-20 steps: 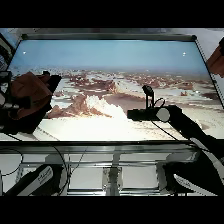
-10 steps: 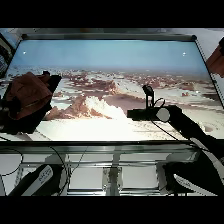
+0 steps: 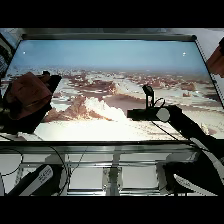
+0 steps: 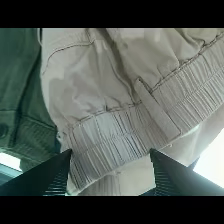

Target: Fold the clothes and pants, and hang the long-sleeved shirts on hangers.

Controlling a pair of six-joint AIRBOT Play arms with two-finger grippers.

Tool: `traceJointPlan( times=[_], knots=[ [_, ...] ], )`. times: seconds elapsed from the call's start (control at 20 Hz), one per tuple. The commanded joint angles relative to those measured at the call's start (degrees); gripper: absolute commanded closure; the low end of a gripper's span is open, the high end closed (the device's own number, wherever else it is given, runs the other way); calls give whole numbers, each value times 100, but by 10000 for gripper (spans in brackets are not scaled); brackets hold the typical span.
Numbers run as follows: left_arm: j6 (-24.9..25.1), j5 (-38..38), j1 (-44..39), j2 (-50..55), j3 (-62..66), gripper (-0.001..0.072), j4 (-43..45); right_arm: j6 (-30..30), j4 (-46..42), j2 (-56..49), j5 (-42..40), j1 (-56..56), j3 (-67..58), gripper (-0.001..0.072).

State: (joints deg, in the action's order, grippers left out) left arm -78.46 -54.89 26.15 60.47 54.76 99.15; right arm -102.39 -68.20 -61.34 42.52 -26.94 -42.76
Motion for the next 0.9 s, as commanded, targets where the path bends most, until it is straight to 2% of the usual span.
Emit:
traceJointPlan(
  times=[0.0,0.15,0.25,0.35,0.5,0.65,0.85],
  knots=[
    [-24,96,7,236,0,278,9,-2,4,-2,11,-2,-4,700],
    [-129,334,7,308,0,555,313,-2,4,-2,13,-2,-4,701],
    [-125,466,7,306,0,675,605,-2,2,-2,13,-2,-4,700],
    [-129,476,4,282,0,676,669,-2,4,-2,11,-2,-4,701],
    [-120,455,-232,-15,282,677,59,-4,52,-2,11,0,-4,700],
    [138,175,-859,-389,1283,677,-673,-4,319,-2,35,0,-4,700],
    [140,149,-1982,-533,3032,678,-1220,-2,748,2,249,-2,-4,701]
  ],
)
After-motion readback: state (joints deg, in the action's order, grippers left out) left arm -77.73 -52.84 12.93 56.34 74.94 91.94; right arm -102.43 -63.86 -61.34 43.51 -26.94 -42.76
